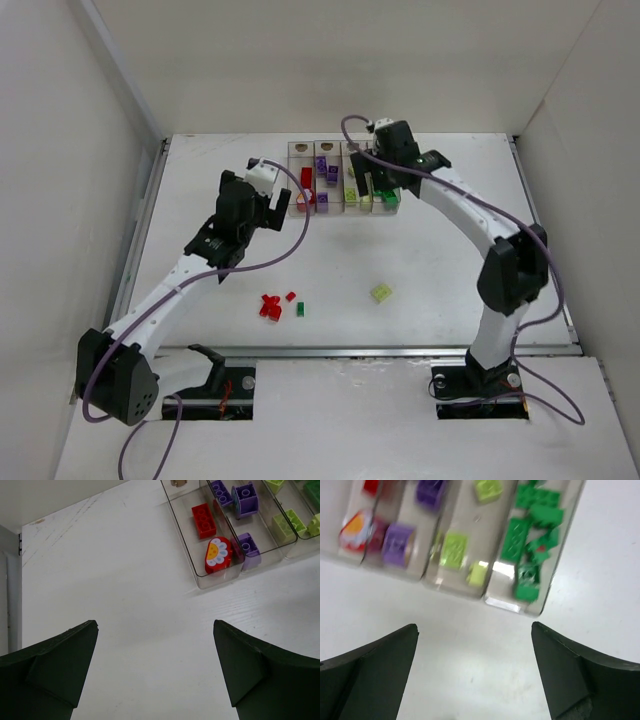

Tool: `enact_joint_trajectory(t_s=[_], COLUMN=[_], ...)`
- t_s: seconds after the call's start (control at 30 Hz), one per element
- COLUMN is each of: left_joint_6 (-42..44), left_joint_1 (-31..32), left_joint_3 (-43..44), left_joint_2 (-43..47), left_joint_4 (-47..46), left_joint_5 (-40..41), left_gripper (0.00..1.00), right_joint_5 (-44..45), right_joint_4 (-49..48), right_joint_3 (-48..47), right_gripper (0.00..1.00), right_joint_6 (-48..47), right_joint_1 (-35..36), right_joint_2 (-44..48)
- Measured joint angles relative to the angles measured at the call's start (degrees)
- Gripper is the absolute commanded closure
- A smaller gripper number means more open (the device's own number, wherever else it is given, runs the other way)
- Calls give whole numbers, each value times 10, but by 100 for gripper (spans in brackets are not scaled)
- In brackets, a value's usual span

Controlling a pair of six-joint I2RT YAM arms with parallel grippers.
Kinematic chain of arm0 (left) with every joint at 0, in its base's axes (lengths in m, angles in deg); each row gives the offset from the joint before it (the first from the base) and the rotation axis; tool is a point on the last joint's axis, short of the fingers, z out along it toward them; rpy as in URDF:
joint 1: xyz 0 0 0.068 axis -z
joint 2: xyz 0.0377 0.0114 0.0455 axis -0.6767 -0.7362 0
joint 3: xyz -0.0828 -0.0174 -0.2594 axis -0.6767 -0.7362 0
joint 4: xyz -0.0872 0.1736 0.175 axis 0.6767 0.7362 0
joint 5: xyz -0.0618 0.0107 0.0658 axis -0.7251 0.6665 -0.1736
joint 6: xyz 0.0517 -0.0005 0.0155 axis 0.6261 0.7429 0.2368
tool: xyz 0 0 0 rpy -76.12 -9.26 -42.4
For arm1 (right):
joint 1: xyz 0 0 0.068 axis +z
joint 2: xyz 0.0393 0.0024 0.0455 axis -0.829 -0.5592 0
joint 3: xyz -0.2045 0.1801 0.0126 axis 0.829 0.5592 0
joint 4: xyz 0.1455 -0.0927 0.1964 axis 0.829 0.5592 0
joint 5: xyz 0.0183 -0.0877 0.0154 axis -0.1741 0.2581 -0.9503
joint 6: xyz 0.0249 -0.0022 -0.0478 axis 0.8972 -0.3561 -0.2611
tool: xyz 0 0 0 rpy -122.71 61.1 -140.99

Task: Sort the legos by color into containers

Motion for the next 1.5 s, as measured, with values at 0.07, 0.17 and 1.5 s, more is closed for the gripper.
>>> enact_joint_trajectory(t_s=[0.07, 0.17, 1.5], left_joint_6=[2, 4, 23], left_joint_1=[0, 0, -3], left_joint_3=[-6, -12, -19], left_joint_2=[0, -1, -19], left_joint_4=[-3, -3, -28], left_joint_5=[0, -3, -19], left_gripper=[0, 0, 0], right_joint_5=[-13, -44, -76], right_joint_4=[15, 71, 218], right_joint_3=[62, 125, 256], right_gripper=[0, 0, 93], right_joint_6=[-16, -33, -28], right_joint_1=[18, 64, 142], right_joint_2=[57, 84, -13])
